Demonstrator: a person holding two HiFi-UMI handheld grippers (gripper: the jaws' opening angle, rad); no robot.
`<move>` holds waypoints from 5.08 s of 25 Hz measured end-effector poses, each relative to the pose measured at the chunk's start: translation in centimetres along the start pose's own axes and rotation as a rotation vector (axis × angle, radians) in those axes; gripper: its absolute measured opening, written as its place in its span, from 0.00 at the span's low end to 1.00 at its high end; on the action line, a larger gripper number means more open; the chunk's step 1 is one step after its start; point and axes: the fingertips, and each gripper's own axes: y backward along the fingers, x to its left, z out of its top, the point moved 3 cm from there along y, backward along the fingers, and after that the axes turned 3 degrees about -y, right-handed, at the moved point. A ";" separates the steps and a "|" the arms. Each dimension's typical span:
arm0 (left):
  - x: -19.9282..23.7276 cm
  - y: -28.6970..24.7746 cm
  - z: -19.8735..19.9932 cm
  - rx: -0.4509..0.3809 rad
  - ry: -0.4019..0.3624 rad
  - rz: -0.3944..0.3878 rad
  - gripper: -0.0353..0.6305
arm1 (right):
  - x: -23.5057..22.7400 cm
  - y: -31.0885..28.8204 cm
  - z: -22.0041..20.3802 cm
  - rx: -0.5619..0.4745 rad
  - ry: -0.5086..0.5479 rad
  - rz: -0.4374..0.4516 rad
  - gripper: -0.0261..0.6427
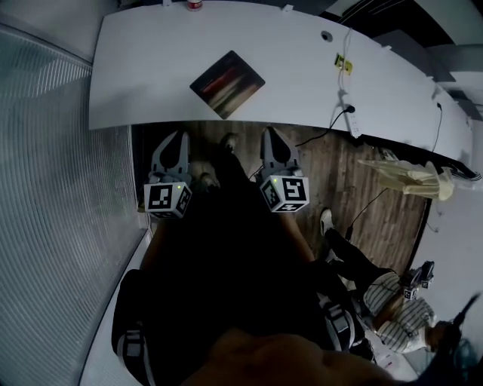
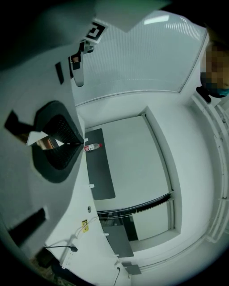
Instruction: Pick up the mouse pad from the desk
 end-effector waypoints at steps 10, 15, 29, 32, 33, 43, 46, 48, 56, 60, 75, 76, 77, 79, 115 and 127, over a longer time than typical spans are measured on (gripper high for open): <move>1.4 -8.9 1.5 0.026 -0.017 0.031 0.07 | -6.6 -7.6 1.1 0.065 -0.014 -0.031 0.04; 0.6 -12.6 2.4 0.026 -0.022 0.047 0.07 | -9.6 -10.1 0.5 0.103 -0.015 -0.006 0.04; 2.2 -17.9 -2.6 0.195 -0.041 0.116 0.07 | -13.9 -14.7 -3.1 0.238 -0.028 0.011 0.07; 2.9 -18.9 -4.3 0.257 -0.029 0.110 0.07 | -14.4 -15.8 -4.3 0.276 -0.016 -0.003 0.11; 3.2 -19.1 -4.9 0.274 -0.025 0.109 0.07 | -14.6 -16.2 -4.7 0.289 -0.014 -0.010 0.11; 7.5 -22.6 -10.3 0.412 0.021 0.073 0.09 | -15.0 -20.8 -9.7 0.415 -0.023 -0.068 0.18; 8.4 -23.6 -12.1 0.470 0.033 0.051 0.19 | -15.2 -22.2 -10.8 0.450 -0.018 -0.080 0.19; 9.0 -24.1 -13.4 0.517 0.028 0.045 0.22 | -15.4 -22.9 -11.5 0.475 -0.013 -0.089 0.20; 10.5 -25.2 -18.9 0.728 -0.037 0.009 0.27 | -16.7 -25.4 -14.9 0.574 -0.004 -0.131 0.24; 10.9 -25.5 -21.3 0.812 -0.052 -0.004 0.30 | -17.1 -25.9 -16.6 0.644 -0.006 -0.146 0.26; 11.9 -26.7 -25.2 0.914 -0.068 -0.019 0.33 | -20.0 -26.7 -21.3 0.790 -0.015 -0.217 0.33; 12.0 -26.7 -25.3 0.917 -0.066 -0.018 0.33 | -20.0 -26.8 -21.5 0.795 -0.012 -0.216 0.33; 12.0 -26.7 -25.3 0.920 -0.065 -0.017 0.33 | -19.9 -26.9 -21.6 0.799 -0.008 -0.216 0.33; 12.1 -26.6 -25.4 0.926 -0.064 -0.016 0.33 | -19.9 -27.0 -21.8 0.807 -0.001 -0.217 0.33; 11.3 -26.4 -25.9 0.954 -0.116 0.016 0.31 | -18.3 -27.4 -22.5 0.865 0.076 -0.186 0.23; 9.7 -26.1 -26.5 0.943 -0.054 -0.004 0.12 | -17.7 -27.3 -22.6 0.844 0.061 -0.178 0.12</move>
